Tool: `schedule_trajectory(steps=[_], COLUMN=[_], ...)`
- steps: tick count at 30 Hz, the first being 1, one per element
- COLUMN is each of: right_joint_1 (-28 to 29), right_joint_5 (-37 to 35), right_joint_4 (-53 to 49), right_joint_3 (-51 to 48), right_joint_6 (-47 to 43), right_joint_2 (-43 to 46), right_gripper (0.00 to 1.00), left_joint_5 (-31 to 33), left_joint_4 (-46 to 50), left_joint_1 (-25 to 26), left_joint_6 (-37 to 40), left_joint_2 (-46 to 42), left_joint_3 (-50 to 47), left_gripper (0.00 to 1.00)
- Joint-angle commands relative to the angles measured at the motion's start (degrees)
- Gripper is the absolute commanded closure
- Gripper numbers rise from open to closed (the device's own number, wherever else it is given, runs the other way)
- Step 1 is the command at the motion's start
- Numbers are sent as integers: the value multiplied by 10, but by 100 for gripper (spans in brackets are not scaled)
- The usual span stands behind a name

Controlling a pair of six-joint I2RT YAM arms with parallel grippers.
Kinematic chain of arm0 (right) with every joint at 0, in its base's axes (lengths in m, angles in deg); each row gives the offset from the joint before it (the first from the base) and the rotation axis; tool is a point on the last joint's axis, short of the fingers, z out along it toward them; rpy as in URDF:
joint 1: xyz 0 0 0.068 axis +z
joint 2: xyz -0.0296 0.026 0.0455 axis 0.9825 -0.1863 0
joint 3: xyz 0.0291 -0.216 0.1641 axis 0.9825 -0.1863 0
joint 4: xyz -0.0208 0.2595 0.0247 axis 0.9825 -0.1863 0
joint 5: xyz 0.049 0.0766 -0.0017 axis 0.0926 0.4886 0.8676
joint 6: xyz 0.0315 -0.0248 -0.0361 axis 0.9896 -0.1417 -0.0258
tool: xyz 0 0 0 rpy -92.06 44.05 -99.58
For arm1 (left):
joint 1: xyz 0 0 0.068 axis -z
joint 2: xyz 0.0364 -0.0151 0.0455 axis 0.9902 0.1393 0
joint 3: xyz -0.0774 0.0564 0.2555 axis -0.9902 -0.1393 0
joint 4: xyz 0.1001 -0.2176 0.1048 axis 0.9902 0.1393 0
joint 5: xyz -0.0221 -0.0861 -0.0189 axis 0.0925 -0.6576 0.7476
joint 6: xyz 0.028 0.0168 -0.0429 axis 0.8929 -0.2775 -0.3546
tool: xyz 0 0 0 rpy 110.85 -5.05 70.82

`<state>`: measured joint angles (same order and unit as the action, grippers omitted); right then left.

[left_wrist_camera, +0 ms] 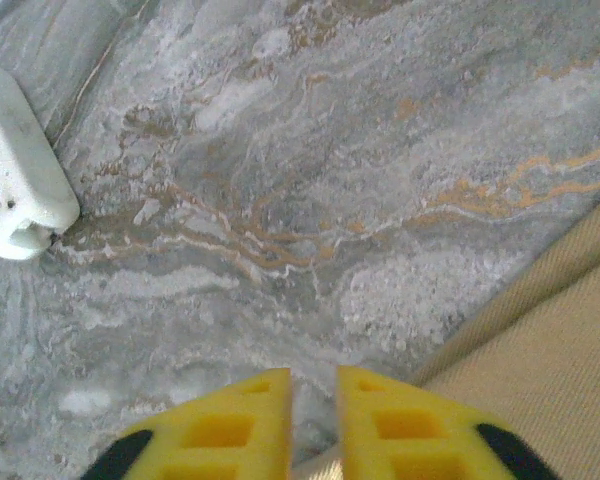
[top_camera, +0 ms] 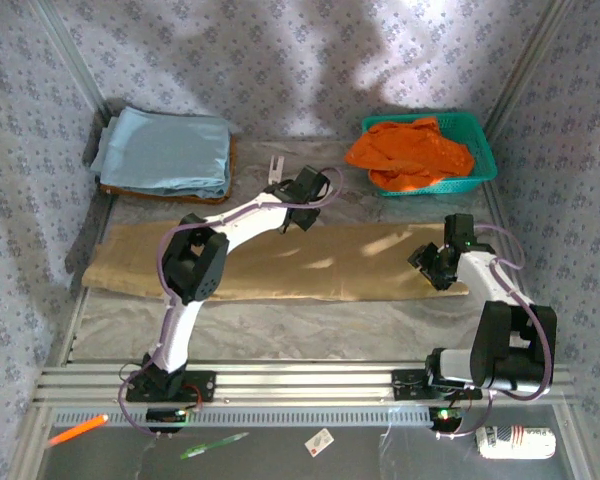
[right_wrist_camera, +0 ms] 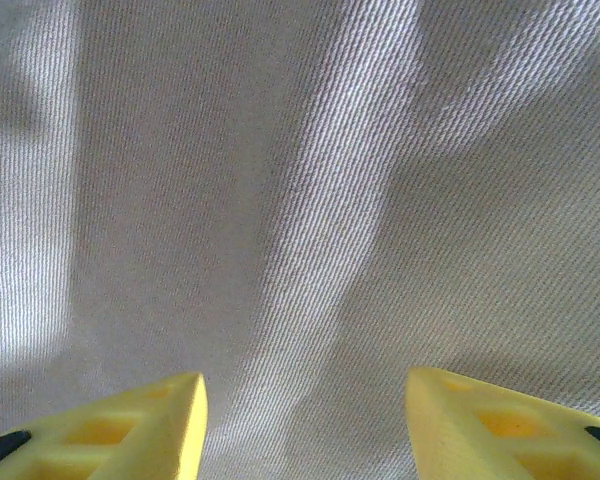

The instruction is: Fold and stack the trousers

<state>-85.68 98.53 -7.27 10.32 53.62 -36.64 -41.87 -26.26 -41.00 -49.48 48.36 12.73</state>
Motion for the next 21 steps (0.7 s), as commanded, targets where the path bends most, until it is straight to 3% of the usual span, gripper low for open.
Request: schedule_trajectory(steps=[1,2,6,10,21], right_joint_1=[-4,-4,-6,-10,-10], right_joint_5=[11,11,8,9,6], right_joint_4=[0,0,-3,1,-3], right_joint_3=[-9,-10,-15,-18,-15], right_joint_6=[-9,-9,-10,-10,-10], right_joint_2=[1,1,4,5,4], right_gripper=[43,43,43,43,43], left_joint_5=[-40,-56,-127,-163,-179], left_joint_4=[16,15,27,30,35], left_joint_1=[-4,-8,-20,-19,-23], left_joint_6=[49,51,60,71,88], left_joint_2=[19,19,21,31,61], left_joint_3=[19,19,21,16,29], left_gripper=[59,50,42,42,51])
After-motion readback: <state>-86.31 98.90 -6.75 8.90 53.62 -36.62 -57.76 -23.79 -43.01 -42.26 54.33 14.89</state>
